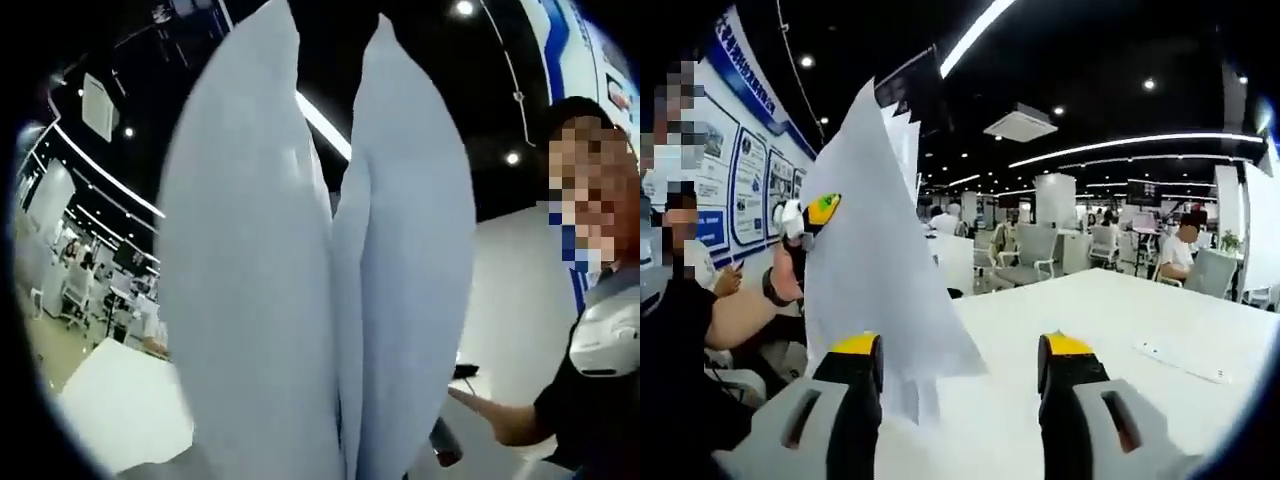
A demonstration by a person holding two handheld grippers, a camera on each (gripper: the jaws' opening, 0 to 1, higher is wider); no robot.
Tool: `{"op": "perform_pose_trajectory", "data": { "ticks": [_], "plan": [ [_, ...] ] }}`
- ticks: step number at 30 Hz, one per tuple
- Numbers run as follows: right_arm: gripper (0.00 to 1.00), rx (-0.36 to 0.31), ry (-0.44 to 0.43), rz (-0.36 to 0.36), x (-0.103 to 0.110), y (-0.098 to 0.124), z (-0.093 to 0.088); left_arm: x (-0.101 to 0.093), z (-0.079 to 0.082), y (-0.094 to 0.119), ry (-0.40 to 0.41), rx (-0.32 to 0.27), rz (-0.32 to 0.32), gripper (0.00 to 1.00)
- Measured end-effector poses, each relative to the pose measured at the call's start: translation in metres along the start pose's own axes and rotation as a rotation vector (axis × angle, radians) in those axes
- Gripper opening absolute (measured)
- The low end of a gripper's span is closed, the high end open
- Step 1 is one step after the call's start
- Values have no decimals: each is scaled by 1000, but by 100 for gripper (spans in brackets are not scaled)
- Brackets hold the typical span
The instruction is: Organize the stack of printing papers by aligning and flattening the scattered papers on the table
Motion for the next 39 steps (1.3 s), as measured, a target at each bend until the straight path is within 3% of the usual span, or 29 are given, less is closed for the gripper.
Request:
{"op": "perform_pose_trajectory", "data": {
  "ticks": [4, 13, 17, 19, 21, 22, 26, 29, 33, 36, 39],
  "plan": [
    [60, -46, -81, 90, 8, 0, 3, -6, -5, -3, -17, 48, -61, 6],
    [52, -88, -15, 292, 41, 0, 11, -34, -17, -19, 75, 116, -296, 6],
    [49, -129, 0, 321, 49, 3, 15, -38, -24, -28, 41, 151, -312, 7],
    [37, -132, 2, 331, 51, 4, 14, -36, -27, -31, 6, 169, -304, 7],
    [15, -141, 47, 322, 51, 6, 12, -31, -30, -36, -46, 172, -260, 7],
    [10, -140, 68, 309, 51, 6, 12, -28, -32, -38, -67, 181, -241, 7],
    [0, -127, 126, 210, 44, 5, 9, -23, -36, -47, -184, 199, -205, 7],
    [0, -145, 169, 120, 38, 8, 11, -11, -38, -57, -296, 216, -110, 10],
    [0, -130, 96, 21, 28, 12, 10, 4, -45, -64, -334, 251, -24, 19],
    [0, -157, 8, -23, 18, 17, 9, 8, -50, -62, -333, 283, -29, 18],
    [0, -167, -138, -66, 4, 24, 3, 13, -57, -56, -304, 312, -6, 18]
  ]
}}
Point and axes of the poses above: the point that each gripper's makers call its tool centre point, and the gripper's own axes: y roughly backward along the fingers, x roughly to its left, z roughly out of its top, the point moved 6 cm from there along y, roughly backward along the fingers, and after that the axes turned 4 degrees about -x, right-handed, at the moved point
